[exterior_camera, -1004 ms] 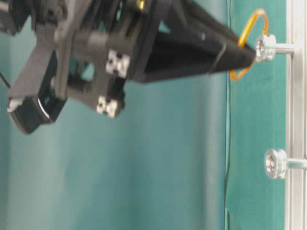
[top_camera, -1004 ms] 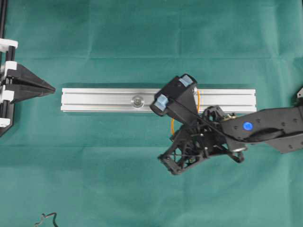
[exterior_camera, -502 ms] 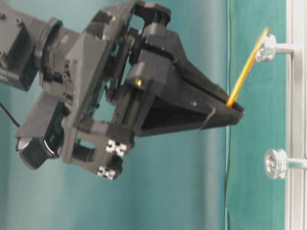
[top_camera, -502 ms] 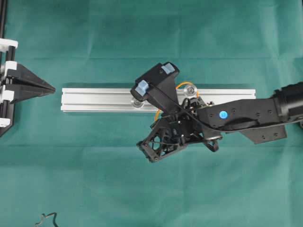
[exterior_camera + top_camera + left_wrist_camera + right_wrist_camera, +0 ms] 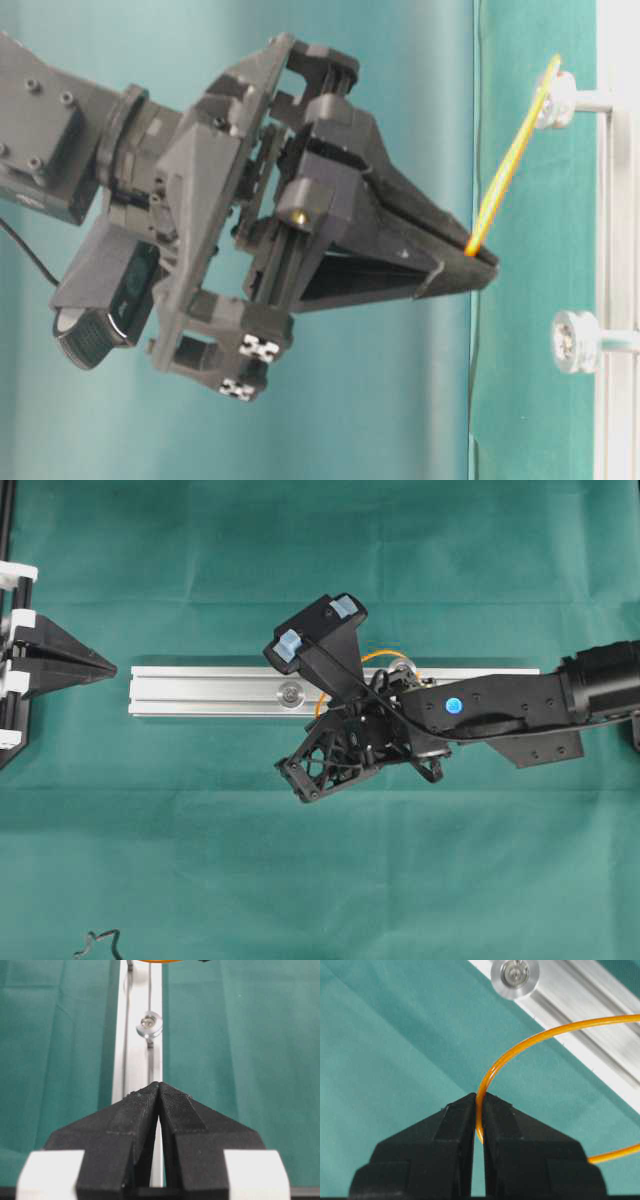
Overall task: Hook the rubber onto the shaft.
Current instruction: 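Stretch the ring down over the left-hand knob with the right gripper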
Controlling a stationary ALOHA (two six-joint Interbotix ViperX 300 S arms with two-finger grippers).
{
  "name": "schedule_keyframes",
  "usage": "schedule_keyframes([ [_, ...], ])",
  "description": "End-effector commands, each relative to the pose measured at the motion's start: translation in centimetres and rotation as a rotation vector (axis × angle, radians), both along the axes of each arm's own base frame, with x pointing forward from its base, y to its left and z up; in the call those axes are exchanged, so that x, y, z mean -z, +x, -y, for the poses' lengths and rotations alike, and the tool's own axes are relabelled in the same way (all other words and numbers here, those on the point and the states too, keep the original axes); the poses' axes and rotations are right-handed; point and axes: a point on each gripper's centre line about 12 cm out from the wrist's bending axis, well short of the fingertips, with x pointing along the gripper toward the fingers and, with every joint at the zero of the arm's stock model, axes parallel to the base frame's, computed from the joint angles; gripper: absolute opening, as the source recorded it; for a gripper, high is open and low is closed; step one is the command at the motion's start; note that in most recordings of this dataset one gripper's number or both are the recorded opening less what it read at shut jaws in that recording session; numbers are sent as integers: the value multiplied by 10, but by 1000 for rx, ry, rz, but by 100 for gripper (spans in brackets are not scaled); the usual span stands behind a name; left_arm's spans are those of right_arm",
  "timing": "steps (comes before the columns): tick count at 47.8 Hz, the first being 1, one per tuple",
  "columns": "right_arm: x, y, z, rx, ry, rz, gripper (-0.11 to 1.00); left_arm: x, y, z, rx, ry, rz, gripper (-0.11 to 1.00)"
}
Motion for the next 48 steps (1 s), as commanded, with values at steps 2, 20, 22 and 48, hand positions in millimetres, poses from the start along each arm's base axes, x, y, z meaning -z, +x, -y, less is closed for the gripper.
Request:
schedule_keyframes([
  [2,-17,7,5,5,-3,59,6,-12,3,1,3,2,29,0],
  [20,-16,21,16,20,-4,87,6,-12,3,1,3,2,29,0],
  [22,-15,23,17,24,-4,87,6,-12,3,1,3,2,29,0],
  [48,-12,42,20,30,-3,120,6,-13,3,1,3,2,31,0],
])
